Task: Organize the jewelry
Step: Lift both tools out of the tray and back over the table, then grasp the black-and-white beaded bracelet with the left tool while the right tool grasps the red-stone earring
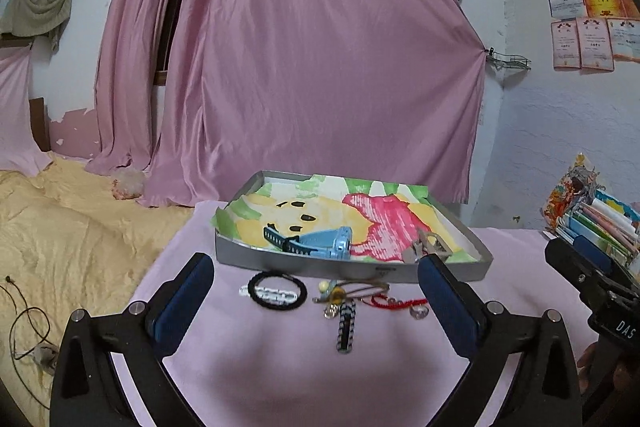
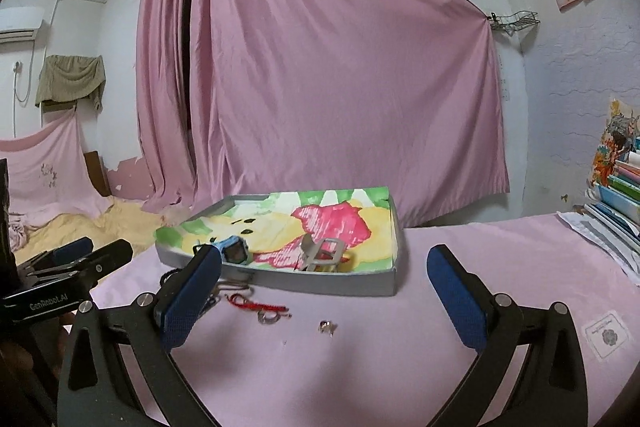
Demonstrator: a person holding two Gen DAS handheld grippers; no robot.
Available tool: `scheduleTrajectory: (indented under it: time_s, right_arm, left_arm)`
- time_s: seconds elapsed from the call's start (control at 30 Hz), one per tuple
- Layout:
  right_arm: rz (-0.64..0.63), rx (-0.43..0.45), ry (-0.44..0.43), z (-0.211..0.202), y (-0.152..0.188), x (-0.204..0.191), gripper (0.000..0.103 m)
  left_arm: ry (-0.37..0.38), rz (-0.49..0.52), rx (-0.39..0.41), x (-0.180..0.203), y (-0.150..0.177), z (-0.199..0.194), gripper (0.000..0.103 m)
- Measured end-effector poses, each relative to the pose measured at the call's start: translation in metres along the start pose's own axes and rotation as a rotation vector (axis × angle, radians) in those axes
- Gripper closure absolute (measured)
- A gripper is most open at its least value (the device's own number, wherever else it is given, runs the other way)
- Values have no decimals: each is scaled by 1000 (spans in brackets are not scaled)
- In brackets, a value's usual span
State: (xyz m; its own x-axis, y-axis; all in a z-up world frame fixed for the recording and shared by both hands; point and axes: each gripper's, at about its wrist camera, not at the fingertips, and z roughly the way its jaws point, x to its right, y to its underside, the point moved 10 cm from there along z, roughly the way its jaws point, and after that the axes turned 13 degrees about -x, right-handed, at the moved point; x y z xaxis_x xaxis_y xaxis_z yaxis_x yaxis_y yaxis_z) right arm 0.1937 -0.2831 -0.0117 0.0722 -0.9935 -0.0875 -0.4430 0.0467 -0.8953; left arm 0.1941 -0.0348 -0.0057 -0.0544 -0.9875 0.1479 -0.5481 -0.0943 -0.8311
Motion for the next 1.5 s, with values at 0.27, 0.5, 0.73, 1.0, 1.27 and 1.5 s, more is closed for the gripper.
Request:
scheduleTrajectory:
  time_s: [0.27,0.5,0.73,1.0,1.27,1.5]
  right_arm:
    - [1,-60,6,7,18,1,2]
    - [-9,-140,15,22,29,1,2]
    - [29,-268,-16,43,44,7,2]
    - [47,-484,-66,80,67,8,4]
    - [-14,-559,-74,98,72,-4,37]
    - [-44,-585,-82,107,72,-11,49]
  left_arm:
    - [-15,9,-22,0,15,-1,1]
    - [-22,5,-87,-2,26,12,1]
    - [2,-24,-231,-6,40,37,1]
    - [20,-24,-331,-2,49,58,1]
    - [67,-8,-398,9,53,73,31]
    - [94,15,-440,19,56,83,41]
